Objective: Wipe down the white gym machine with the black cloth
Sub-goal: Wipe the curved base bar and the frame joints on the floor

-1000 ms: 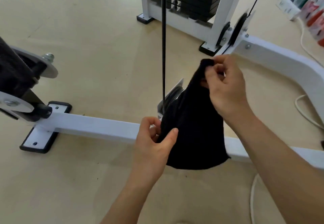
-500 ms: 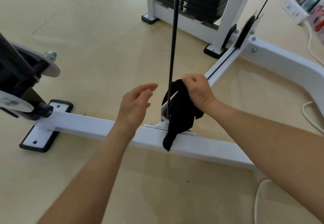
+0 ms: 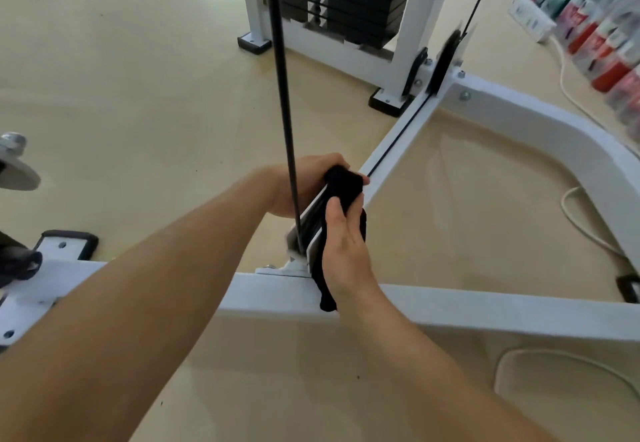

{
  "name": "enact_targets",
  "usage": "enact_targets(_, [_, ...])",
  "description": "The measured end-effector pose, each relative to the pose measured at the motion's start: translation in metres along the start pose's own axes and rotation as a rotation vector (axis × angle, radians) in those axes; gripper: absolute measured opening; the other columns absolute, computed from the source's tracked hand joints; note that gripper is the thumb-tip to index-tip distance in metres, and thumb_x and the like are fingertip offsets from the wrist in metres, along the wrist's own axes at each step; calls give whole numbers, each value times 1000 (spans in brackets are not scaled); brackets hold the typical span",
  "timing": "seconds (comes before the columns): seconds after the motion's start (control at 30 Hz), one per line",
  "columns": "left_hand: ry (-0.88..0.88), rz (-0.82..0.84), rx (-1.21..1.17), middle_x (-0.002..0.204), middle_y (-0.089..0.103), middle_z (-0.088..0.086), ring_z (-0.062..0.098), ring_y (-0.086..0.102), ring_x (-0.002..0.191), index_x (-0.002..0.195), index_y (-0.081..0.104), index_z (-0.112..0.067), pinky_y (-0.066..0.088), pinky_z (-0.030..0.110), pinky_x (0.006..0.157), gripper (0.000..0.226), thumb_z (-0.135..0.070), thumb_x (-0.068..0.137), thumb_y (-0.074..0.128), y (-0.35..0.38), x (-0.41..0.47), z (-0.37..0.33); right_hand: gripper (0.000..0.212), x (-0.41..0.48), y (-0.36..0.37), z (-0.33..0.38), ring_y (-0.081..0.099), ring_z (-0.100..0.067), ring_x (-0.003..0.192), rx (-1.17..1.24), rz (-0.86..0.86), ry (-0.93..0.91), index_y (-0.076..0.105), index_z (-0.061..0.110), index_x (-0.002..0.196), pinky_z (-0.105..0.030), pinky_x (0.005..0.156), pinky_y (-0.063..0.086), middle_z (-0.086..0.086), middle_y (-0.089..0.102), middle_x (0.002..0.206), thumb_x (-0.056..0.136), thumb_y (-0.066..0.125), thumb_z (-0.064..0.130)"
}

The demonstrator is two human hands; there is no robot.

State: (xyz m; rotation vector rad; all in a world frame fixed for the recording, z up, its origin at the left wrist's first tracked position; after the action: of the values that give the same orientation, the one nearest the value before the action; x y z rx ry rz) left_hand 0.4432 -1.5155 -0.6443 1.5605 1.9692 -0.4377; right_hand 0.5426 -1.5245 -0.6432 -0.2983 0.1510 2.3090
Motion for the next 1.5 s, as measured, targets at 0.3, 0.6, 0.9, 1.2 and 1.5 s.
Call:
enact_targets(0.3, [40,-147,-4,81,56,13,24,54,80,86,54,-8,47,33,76,28,-29,100,44,-7,-12,7,53,29,-15,-7,69,-23,101,251,-60,346,68,20,102,-42,97,53,-6,72,107,92,45,67])
enact_targets(0.6, [57,-129,186,102,68,14,26,62,90,114,66,-2,51,42,86,50,-46,100,45,-18,-13,6,83,35,-4,1,71,-27,98,177,-8,311,68,19,110,-46,94,54,-6,75,104,68,47,87])
enact_targets(0.9, [82,-173,5,94,67,6,15,65,85,94,68,-11,50,27,81,27,-30,101,50,-23,-3,25,41,65,-38,-40,66,-22,108,102,5,307,69,13,110,-40,100,50,-3,71,113,100,48,47])
enact_targets(1.2, [163,-404,21,77,72,-8,11,59,78,75,78,-30,46,28,78,48,6,90,50,-25,-45,87,54,35,-47,-48,50,-34,127,-721,33,-31,20,13,157,-31,84,36,-14,48,147,107,34,28])
enact_targets(1.5, [226,-982,313,99,68,-15,6,60,99,93,73,-28,41,6,84,50,8,72,44,-1,-116,132,31,-41,8,-63,65,-35,103,-1427,199,-328,76,9,102,-39,83,54,-14,72,105,85,55,24])
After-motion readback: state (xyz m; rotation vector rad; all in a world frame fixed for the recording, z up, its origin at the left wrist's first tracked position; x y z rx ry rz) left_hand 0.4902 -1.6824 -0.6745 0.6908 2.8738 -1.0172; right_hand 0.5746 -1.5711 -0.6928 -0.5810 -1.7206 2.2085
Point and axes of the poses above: each hand's wrist, its own x-axis towards the middle knuckle, its own y-axis out of the palm, z = x × y, the point moved 8 cm from there along x, towards the middle knuckle
